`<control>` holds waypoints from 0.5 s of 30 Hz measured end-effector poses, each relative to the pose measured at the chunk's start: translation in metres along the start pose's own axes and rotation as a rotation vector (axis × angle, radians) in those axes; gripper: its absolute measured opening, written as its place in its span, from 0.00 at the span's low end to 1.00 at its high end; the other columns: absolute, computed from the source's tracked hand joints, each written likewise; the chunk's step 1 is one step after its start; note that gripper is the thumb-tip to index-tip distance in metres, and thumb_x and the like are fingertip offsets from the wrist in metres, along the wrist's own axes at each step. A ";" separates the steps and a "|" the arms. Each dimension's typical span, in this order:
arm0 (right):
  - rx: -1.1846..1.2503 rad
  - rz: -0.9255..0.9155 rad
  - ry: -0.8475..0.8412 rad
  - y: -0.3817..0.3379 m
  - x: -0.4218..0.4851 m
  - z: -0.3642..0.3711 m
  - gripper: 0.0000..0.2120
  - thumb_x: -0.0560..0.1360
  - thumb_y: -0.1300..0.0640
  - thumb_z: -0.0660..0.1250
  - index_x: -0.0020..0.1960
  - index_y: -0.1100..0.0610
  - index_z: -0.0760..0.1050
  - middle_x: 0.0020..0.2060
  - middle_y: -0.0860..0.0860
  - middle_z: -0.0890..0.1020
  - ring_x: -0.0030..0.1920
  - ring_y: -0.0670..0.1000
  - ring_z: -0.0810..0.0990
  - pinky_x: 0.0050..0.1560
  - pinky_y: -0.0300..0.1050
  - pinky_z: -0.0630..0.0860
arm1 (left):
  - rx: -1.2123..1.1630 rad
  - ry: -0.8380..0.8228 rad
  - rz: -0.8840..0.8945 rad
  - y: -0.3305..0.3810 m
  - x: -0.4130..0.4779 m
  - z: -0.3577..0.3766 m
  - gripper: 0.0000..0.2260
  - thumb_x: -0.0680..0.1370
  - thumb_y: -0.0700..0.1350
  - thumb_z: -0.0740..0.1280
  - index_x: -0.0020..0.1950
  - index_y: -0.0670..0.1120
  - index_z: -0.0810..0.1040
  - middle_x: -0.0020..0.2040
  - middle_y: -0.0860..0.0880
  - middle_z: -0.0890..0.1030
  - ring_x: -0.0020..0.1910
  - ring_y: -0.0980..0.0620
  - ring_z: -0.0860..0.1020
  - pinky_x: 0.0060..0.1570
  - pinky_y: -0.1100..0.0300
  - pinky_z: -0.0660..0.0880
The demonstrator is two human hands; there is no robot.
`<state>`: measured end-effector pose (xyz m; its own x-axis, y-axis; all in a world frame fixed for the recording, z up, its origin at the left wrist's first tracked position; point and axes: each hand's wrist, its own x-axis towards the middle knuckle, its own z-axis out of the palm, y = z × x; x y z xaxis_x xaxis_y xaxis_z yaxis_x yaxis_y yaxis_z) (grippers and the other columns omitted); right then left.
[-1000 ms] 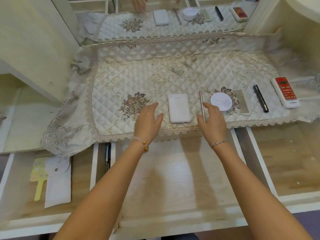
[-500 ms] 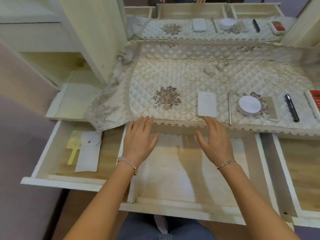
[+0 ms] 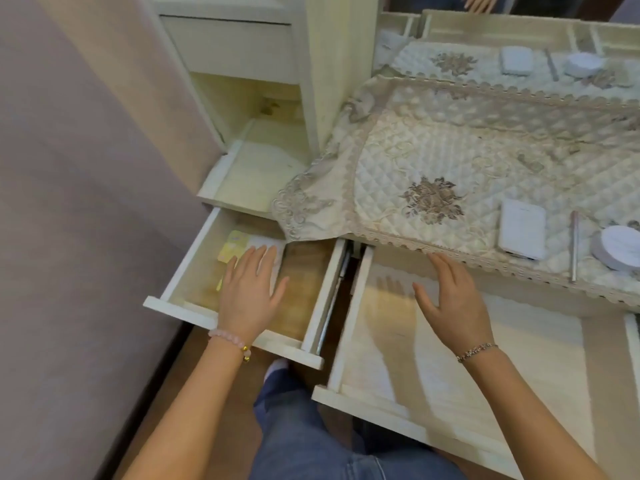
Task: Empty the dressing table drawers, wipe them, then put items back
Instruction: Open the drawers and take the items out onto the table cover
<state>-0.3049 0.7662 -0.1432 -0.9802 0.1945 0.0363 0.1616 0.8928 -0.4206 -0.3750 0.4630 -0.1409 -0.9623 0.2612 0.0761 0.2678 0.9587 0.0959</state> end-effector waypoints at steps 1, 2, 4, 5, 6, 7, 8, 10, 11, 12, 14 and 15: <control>-0.004 0.000 -0.005 -0.009 0.002 0.005 0.26 0.76 0.50 0.63 0.71 0.59 0.63 0.68 0.55 0.69 0.69 0.54 0.66 0.69 0.51 0.63 | 0.001 -0.009 -0.005 -0.013 0.001 0.001 0.27 0.77 0.56 0.54 0.66 0.40 0.73 0.63 0.41 0.77 0.63 0.41 0.74 0.62 0.44 0.68; -0.005 0.000 -0.010 -0.019 0.004 0.011 0.26 0.76 0.50 0.63 0.71 0.59 0.64 0.68 0.55 0.69 0.69 0.54 0.66 0.69 0.50 0.63 | 0.002 -0.020 -0.007 -0.027 0.002 0.001 0.26 0.77 0.56 0.53 0.66 0.40 0.72 0.63 0.41 0.76 0.63 0.41 0.73 0.62 0.44 0.68; -0.002 0.009 -0.016 -0.039 0.009 0.024 0.26 0.76 0.51 0.63 0.71 0.59 0.64 0.68 0.55 0.69 0.69 0.54 0.66 0.69 0.50 0.63 | 0.006 -0.030 -0.001 -0.055 0.007 0.004 0.26 0.77 0.56 0.54 0.67 0.40 0.72 0.63 0.41 0.76 0.63 0.41 0.73 0.62 0.44 0.69; 0.002 0.017 -0.017 -0.051 0.012 0.030 0.26 0.76 0.51 0.63 0.71 0.59 0.64 0.68 0.55 0.70 0.69 0.54 0.66 0.68 0.50 0.64 | 0.003 -0.030 0.003 -0.069 0.010 0.004 0.26 0.77 0.56 0.54 0.66 0.40 0.72 0.63 0.41 0.76 0.63 0.41 0.73 0.62 0.44 0.68; 0.007 0.026 -0.021 -0.063 0.013 0.037 0.26 0.76 0.51 0.63 0.71 0.58 0.64 0.68 0.55 0.70 0.68 0.54 0.67 0.68 0.50 0.64 | -0.002 -0.029 0.007 -0.082 0.013 0.005 0.26 0.77 0.56 0.54 0.66 0.40 0.73 0.62 0.41 0.77 0.63 0.42 0.74 0.62 0.45 0.68; 0.011 0.032 -0.026 -0.076 0.015 0.045 0.26 0.76 0.51 0.63 0.71 0.58 0.64 0.68 0.54 0.70 0.68 0.54 0.67 0.68 0.50 0.65 | -0.006 -0.028 0.012 -0.094 0.016 0.006 0.26 0.77 0.56 0.54 0.66 0.41 0.73 0.62 0.42 0.77 0.62 0.42 0.74 0.63 0.46 0.67; 0.016 0.039 -0.032 -0.089 0.018 0.053 0.26 0.76 0.50 0.62 0.71 0.58 0.63 0.68 0.54 0.69 0.68 0.54 0.66 0.68 0.50 0.64 | -0.010 -0.028 0.020 -0.107 0.020 0.007 0.26 0.76 0.56 0.54 0.65 0.41 0.73 0.62 0.42 0.77 0.62 0.42 0.74 0.63 0.46 0.67; 0.012 0.064 -0.046 -0.116 0.021 0.069 0.26 0.77 0.49 0.62 0.71 0.58 0.63 0.69 0.54 0.69 0.69 0.53 0.66 0.69 0.49 0.63 | -0.025 -0.034 0.052 -0.131 0.028 0.011 0.25 0.76 0.56 0.54 0.65 0.41 0.74 0.61 0.43 0.78 0.62 0.43 0.75 0.62 0.45 0.68; 0.004 0.073 -0.054 -0.128 0.022 0.078 0.26 0.77 0.49 0.62 0.71 0.58 0.63 0.69 0.54 0.68 0.69 0.53 0.65 0.70 0.48 0.62 | -0.032 -0.042 0.074 -0.143 0.032 0.013 0.25 0.76 0.56 0.54 0.64 0.41 0.74 0.61 0.43 0.78 0.61 0.43 0.75 0.61 0.45 0.69; 0.001 0.081 -0.062 -0.141 0.023 0.087 0.26 0.77 0.49 0.61 0.72 0.58 0.63 0.69 0.54 0.68 0.70 0.53 0.65 0.70 0.47 0.61 | -0.037 -0.050 0.096 -0.155 0.035 0.015 0.26 0.76 0.56 0.54 0.64 0.41 0.74 0.60 0.42 0.78 0.61 0.43 0.76 0.61 0.45 0.70; 0.016 0.104 -0.073 -0.164 0.024 0.102 0.26 0.77 0.49 0.61 0.72 0.57 0.63 0.69 0.53 0.68 0.70 0.52 0.64 0.70 0.46 0.60 | -0.048 -0.059 0.129 -0.176 0.042 0.018 0.25 0.76 0.56 0.55 0.64 0.40 0.74 0.60 0.42 0.78 0.61 0.42 0.76 0.60 0.44 0.70; 0.022 0.119 -0.077 -0.174 0.025 0.109 0.26 0.77 0.49 0.61 0.72 0.57 0.63 0.69 0.53 0.68 0.70 0.52 0.65 0.70 0.45 0.60 | -0.056 -0.062 0.143 -0.185 0.045 0.019 0.25 0.76 0.55 0.55 0.64 0.40 0.74 0.60 0.42 0.78 0.61 0.42 0.76 0.60 0.44 0.71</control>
<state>-0.3696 0.5717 -0.1682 -0.9602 0.2665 -0.0841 0.2759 0.8560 -0.4372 -0.4683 0.2999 -0.1740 -0.9149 0.4024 0.0319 0.4026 0.9040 0.1441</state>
